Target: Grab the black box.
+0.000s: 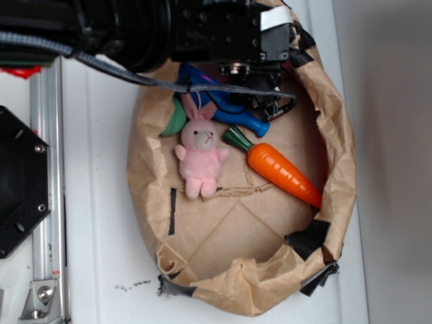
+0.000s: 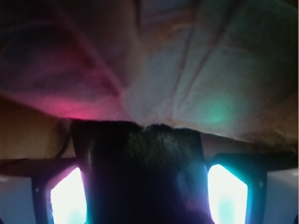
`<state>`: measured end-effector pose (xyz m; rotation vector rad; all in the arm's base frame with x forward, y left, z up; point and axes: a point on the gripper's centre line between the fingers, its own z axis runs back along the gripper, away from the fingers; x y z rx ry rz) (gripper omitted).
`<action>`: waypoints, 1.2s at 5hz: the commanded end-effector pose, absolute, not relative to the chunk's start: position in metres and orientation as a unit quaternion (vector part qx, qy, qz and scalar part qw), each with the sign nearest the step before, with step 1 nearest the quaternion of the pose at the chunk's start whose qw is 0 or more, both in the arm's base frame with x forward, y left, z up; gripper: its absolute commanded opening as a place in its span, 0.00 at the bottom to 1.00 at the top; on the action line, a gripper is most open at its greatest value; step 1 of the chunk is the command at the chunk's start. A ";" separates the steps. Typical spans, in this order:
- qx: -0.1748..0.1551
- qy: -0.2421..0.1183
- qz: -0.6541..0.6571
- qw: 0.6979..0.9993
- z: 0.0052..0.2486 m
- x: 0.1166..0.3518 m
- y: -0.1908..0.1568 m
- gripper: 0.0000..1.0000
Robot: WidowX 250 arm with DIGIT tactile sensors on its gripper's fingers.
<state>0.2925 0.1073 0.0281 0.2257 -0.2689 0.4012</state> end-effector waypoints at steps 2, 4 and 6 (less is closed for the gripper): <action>-0.039 -0.136 0.137 0.980 0.131 0.276 0.025 0.00; -0.070 -0.104 0.079 0.989 0.170 0.272 -0.004 0.00; -0.060 -0.051 0.081 0.994 0.162 0.271 0.001 0.00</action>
